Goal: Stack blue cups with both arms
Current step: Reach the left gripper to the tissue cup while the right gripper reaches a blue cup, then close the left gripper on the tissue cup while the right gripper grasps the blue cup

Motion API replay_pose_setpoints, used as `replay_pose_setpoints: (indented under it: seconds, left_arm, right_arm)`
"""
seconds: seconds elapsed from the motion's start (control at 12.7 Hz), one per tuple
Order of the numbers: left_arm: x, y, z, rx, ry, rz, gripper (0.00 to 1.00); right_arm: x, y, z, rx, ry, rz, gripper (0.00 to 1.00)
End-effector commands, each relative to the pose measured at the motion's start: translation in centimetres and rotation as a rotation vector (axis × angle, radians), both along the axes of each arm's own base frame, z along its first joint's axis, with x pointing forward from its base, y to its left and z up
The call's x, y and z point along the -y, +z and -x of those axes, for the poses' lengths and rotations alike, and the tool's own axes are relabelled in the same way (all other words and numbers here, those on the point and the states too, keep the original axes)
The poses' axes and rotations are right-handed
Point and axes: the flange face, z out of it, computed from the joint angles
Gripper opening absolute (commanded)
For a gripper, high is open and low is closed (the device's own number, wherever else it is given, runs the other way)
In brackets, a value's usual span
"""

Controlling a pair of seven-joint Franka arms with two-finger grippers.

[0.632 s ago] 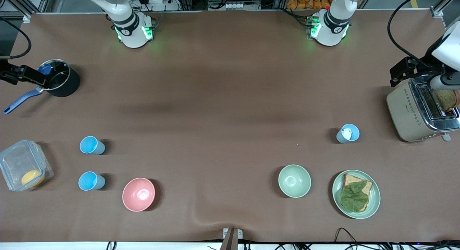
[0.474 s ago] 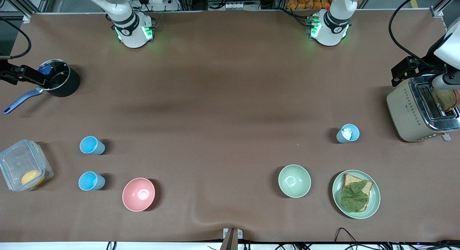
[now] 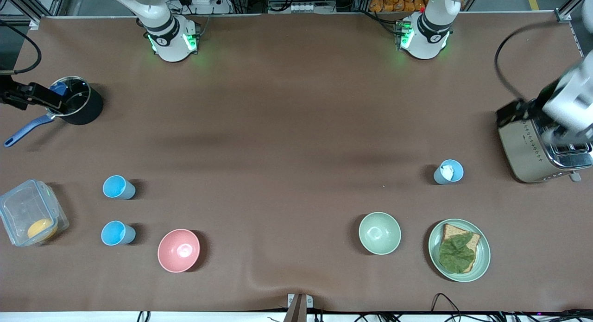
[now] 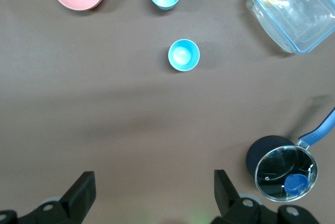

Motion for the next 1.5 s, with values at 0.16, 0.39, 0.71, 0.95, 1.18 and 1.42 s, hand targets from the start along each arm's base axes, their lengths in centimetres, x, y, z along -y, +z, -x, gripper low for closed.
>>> replay_pose_setpoints:
  seconds: [0.16, 0.39, 0.71, 0.95, 1.18, 1.42]
  left_arm:
    - [-2.0, -12.9, 0.9, 0.013, 0.008, 0.035, 1.0]
    - [-4.3, -21.7, 0.2, -0.009, 0.04, 0.043, 1.0]
    - [-4.6, -28.3, -0.3, -0.032, 0.039, 0.053, 1.0]
    - [-4.6, -30.2, -0.4, -0.022, 0.036, 0.057, 0.96]
    - [-4.6, -31.4, -0.3, -0.031, 0.037, 0.06, 0.2]
    - [-4.7, -31.6, 0.0, -0.037, 0.04, 0.06, 0.0]
  right_arm:
    - [5.3, -6.9, -2.8, -0.074, 0.064, -0.044, 1.0]
    - [8.0, -13.4, -5.2, -0.126, 0.025, -0.048, 1.0]
    - [10.2, -19.1, -7.4, -0.128, -0.007, -0.043, 1.0]
    - [10.9, -22.4, -8.3, -0.151, -0.016, -0.044, 1.0]
    - [10.9, -24.0, -9.2, -0.169, -0.007, -0.038, 1.0]
    - [10.9, -24.3, -10.1, -0.141, -0.007, -0.029, 1.0]
